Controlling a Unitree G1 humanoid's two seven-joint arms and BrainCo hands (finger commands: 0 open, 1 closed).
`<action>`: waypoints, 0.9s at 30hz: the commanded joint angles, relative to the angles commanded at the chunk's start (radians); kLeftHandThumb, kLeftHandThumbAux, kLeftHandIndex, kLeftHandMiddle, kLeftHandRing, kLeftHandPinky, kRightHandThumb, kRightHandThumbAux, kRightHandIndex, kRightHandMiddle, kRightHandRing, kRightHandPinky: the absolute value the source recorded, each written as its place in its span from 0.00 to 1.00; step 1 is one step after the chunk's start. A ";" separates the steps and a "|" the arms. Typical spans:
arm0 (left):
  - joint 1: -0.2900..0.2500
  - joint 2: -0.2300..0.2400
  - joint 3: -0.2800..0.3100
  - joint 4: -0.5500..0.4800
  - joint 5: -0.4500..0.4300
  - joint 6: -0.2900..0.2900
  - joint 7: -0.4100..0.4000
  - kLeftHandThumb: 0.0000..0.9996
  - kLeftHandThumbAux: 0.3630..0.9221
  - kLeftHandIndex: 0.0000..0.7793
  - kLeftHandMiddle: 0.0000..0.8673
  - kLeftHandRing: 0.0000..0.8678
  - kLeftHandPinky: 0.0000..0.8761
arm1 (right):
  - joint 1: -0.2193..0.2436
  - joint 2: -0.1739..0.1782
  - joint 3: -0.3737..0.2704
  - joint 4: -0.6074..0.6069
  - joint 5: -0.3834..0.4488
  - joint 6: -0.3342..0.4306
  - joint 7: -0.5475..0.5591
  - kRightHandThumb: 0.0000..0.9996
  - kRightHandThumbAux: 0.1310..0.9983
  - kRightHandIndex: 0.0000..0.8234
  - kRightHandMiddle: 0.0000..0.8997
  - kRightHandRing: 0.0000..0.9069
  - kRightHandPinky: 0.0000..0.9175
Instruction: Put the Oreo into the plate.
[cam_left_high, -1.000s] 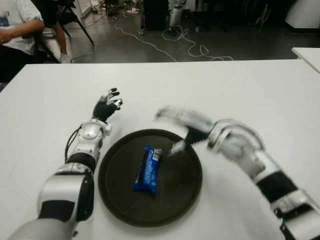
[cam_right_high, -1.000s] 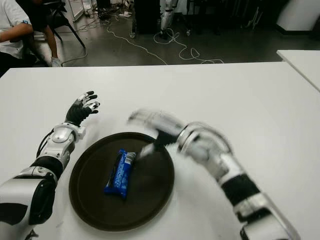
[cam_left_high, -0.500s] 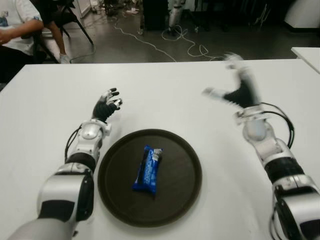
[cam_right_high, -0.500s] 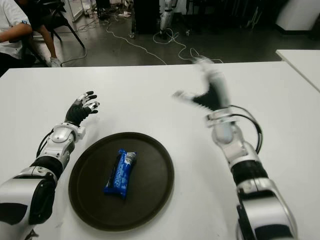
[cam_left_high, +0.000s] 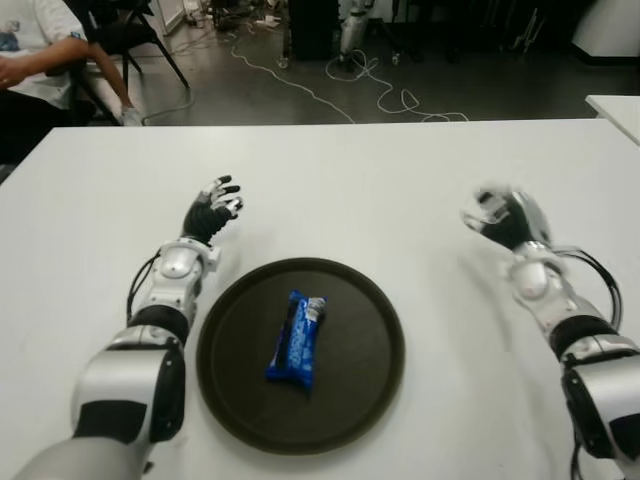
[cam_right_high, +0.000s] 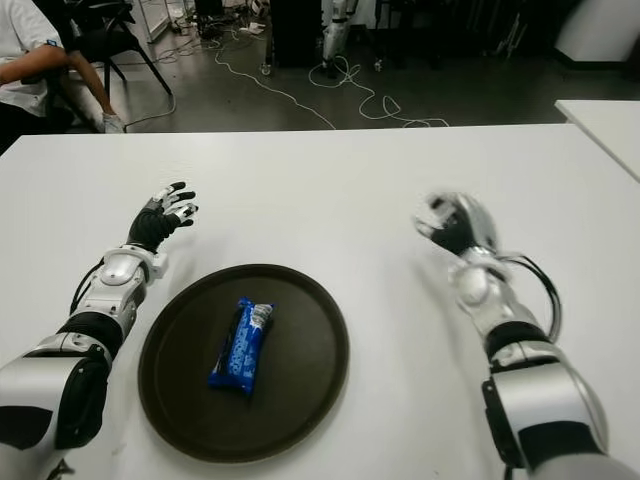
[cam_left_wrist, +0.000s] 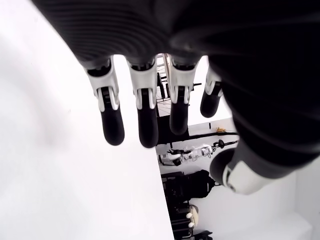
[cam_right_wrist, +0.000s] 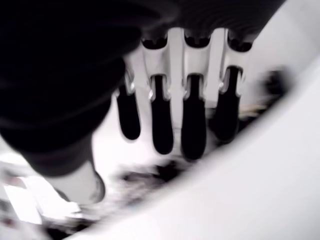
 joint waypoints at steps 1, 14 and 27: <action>0.000 0.000 -0.002 0.001 0.002 0.000 0.002 0.15 0.55 0.11 0.23 0.24 0.26 | -0.004 0.008 -0.025 -0.001 0.032 0.006 0.024 0.65 0.68 0.51 0.52 0.54 0.53; -0.001 0.000 -0.005 0.000 0.002 -0.006 -0.005 0.14 0.55 0.12 0.22 0.24 0.25 | -0.028 0.053 -0.305 -0.003 0.392 0.168 0.434 0.11 0.63 0.37 0.49 0.54 0.55; -0.003 -0.002 -0.002 0.002 -0.001 -0.005 -0.004 0.12 0.61 0.12 0.22 0.23 0.25 | -0.026 0.056 -0.216 0.012 0.278 0.169 0.304 0.20 0.68 0.39 0.50 0.55 0.58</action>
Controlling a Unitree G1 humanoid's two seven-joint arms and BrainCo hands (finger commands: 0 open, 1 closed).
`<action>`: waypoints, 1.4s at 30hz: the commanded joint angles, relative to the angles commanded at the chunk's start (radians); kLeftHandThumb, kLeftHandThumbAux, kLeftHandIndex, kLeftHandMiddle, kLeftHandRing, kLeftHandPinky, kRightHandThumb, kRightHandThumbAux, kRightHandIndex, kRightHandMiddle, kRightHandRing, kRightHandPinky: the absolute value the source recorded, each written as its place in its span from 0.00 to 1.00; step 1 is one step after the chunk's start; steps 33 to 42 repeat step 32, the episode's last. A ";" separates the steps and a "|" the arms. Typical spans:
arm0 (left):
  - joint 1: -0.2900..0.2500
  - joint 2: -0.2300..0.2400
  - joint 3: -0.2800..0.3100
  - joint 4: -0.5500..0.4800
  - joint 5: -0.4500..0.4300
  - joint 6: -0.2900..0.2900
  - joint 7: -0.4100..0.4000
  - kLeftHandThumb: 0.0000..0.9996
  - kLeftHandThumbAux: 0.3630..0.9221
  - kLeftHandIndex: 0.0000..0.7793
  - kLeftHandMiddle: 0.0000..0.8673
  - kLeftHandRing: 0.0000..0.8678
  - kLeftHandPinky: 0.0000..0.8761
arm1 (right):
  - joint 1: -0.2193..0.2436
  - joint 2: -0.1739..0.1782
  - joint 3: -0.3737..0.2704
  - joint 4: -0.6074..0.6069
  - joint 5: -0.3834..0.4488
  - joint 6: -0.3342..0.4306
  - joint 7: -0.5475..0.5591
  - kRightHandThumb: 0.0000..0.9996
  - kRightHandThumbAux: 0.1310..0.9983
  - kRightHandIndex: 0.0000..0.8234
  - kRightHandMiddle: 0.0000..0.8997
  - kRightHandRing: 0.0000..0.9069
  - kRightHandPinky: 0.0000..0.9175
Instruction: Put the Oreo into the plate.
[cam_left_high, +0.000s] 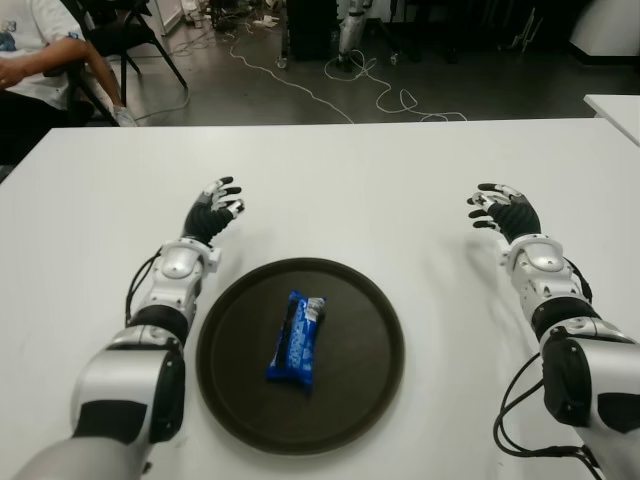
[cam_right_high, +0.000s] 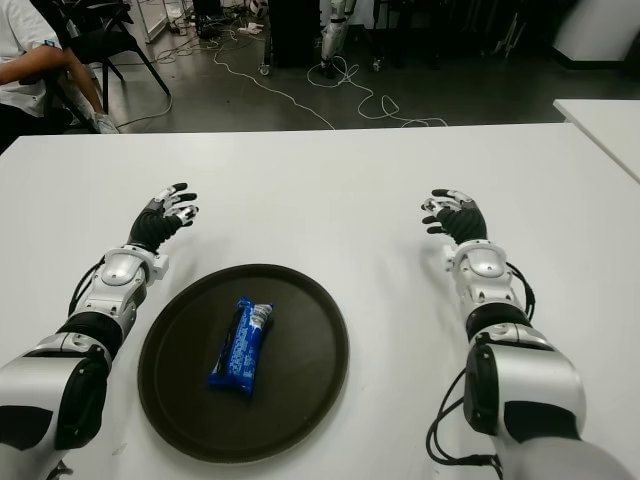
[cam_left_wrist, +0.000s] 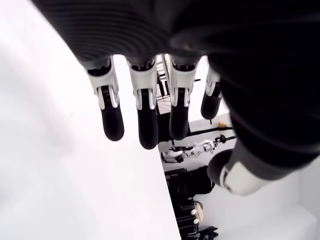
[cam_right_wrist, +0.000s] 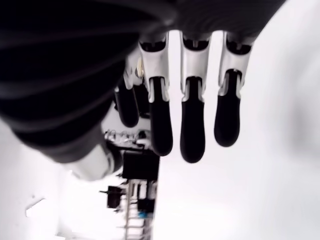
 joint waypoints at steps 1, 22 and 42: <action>0.000 0.000 0.000 0.000 0.000 -0.001 0.001 0.12 0.61 0.12 0.22 0.24 0.26 | -0.001 0.000 0.003 0.000 -0.004 0.001 -0.005 0.20 0.69 0.40 0.50 0.55 0.58; -0.002 0.001 0.000 0.008 0.002 0.003 0.002 0.11 0.56 0.12 0.21 0.23 0.25 | -0.004 -0.004 0.007 0.001 -0.019 -0.002 -0.014 0.24 0.70 0.38 0.45 0.49 0.53; -0.001 0.002 -0.001 0.007 0.004 0.000 0.003 0.11 0.57 0.11 0.21 0.23 0.26 | -0.002 -0.005 0.009 0.001 -0.029 -0.007 -0.023 0.24 0.70 0.39 0.45 0.49 0.51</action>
